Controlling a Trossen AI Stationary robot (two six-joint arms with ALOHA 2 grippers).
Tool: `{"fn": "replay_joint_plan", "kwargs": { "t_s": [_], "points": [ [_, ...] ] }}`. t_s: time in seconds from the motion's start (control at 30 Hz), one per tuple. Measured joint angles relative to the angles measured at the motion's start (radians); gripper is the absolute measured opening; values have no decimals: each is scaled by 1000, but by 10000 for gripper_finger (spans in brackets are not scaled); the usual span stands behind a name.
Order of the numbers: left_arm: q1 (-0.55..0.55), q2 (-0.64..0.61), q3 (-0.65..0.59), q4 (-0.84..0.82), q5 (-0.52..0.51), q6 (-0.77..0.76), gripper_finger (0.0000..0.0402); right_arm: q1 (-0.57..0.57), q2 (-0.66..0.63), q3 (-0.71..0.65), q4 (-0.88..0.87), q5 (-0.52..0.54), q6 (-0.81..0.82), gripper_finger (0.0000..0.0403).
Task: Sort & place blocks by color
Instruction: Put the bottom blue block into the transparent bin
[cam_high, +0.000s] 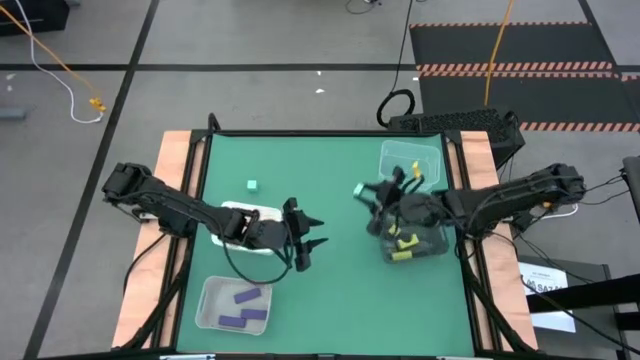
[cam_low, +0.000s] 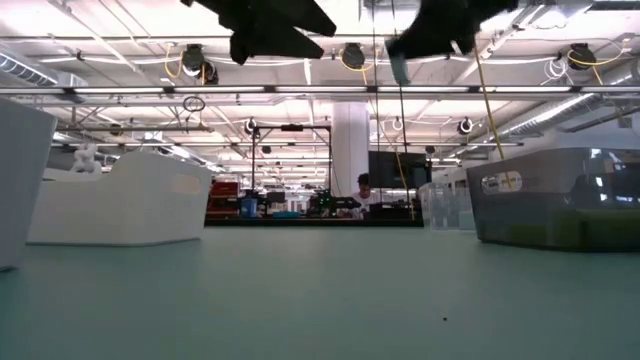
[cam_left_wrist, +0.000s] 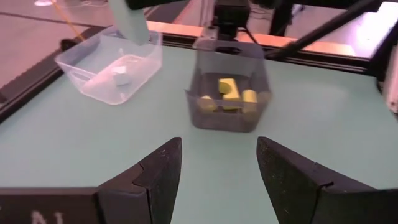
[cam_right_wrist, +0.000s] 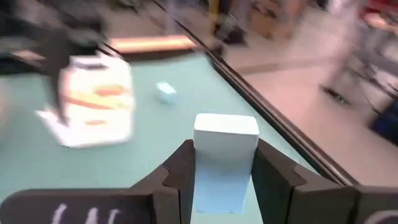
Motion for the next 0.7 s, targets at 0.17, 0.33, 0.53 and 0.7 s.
{"fn": "replay_joint_plan", "kwargs": {
  "t_s": [0.17,0.33,0.53,0.7],
  "points": [
    [72,0,0,0,0,0,209,-119,-44,-2,-184,53,54,105],
    [170,0,0,-1,0,2,209,-240,-77,-65,-206,58,66,105],
    [304,0,0,-46,0,2,209,-386,-120,-176,-194,56,112,105],
    [421,0,0,-88,22,3,209,-500,-146,-246,-178,56,196,105]
  ]
}}
